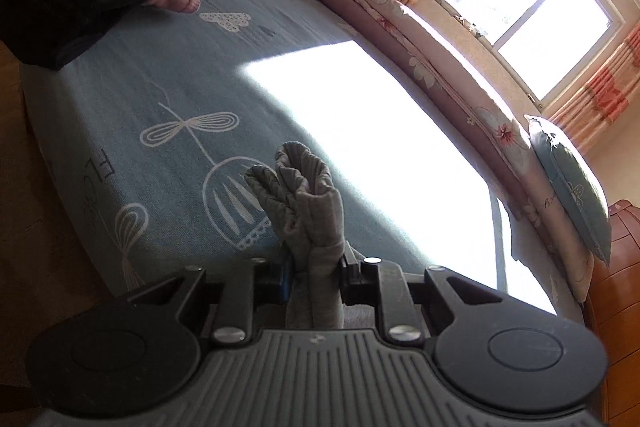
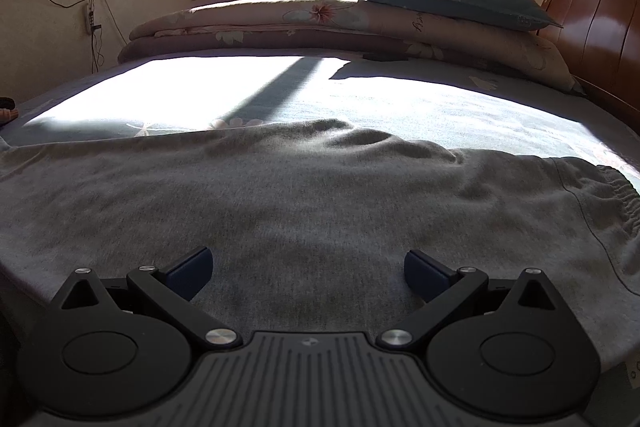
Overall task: Fold clothes
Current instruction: 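Roll the left gripper and bring it to the elastic pant cuff, then close the left gripper on the gathered elastic cuff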
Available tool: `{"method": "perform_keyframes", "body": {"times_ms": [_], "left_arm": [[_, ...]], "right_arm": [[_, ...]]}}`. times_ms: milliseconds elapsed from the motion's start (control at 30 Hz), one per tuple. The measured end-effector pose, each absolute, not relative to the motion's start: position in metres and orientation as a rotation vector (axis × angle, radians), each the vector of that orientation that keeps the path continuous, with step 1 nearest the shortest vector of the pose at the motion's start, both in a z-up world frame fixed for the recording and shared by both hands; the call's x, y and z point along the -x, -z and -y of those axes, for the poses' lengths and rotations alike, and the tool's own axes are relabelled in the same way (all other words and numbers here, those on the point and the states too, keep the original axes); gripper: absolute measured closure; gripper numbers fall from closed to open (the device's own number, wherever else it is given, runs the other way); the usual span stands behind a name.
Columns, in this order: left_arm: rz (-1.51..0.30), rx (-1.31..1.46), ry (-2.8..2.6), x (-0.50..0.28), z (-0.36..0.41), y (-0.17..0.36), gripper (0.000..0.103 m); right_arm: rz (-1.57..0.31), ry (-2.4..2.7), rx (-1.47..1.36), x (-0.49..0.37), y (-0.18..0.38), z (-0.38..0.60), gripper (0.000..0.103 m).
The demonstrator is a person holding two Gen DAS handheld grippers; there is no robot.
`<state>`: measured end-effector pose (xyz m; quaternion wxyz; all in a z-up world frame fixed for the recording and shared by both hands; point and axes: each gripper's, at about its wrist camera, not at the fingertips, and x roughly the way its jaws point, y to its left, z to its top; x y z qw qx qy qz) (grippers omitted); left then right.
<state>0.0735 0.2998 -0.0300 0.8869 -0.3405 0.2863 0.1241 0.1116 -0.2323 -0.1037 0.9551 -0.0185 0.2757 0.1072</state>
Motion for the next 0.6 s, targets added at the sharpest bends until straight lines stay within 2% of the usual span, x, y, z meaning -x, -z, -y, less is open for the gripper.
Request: {"method": "perform_keyframes", "body": {"times_ms": [233, 600], "left_arm": [[-0.594, 0.585, -0.157, -0.091, -0.239, -0.007, 0.084], [-0.636, 0.434, 0.005, -0.121, -0.142, -0.02, 0.084]], "right_arm": [[-0.527, -0.271, 0.044, -0.103, 0.097, 0.229, 0.0], [-0.487, -0.286, -0.022, -0.093, 0.087, 0.244, 0.0]]}}
